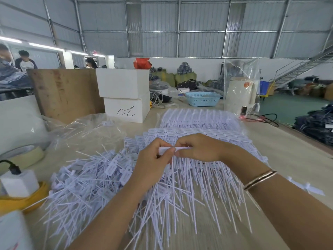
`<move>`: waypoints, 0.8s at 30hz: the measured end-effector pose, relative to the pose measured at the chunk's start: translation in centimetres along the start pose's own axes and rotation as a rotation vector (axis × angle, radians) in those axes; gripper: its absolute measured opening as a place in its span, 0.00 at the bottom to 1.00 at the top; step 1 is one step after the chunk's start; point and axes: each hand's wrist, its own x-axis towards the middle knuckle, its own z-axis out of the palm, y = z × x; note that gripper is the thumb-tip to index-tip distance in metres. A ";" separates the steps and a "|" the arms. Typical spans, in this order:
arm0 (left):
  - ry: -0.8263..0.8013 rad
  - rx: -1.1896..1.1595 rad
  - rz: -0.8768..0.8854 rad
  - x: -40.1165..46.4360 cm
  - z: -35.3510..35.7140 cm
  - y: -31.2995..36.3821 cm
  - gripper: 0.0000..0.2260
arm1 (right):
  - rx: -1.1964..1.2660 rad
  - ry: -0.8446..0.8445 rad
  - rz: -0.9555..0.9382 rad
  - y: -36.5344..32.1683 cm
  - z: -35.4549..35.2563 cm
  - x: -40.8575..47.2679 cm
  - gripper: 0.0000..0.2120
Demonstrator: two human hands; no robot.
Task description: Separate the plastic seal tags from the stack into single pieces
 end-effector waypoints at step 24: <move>-0.236 -0.701 -0.217 4.6 -1.2 3.3 0.08 | -0.564 0.439 -0.188 -1.4 -2.0 -2.2 0.12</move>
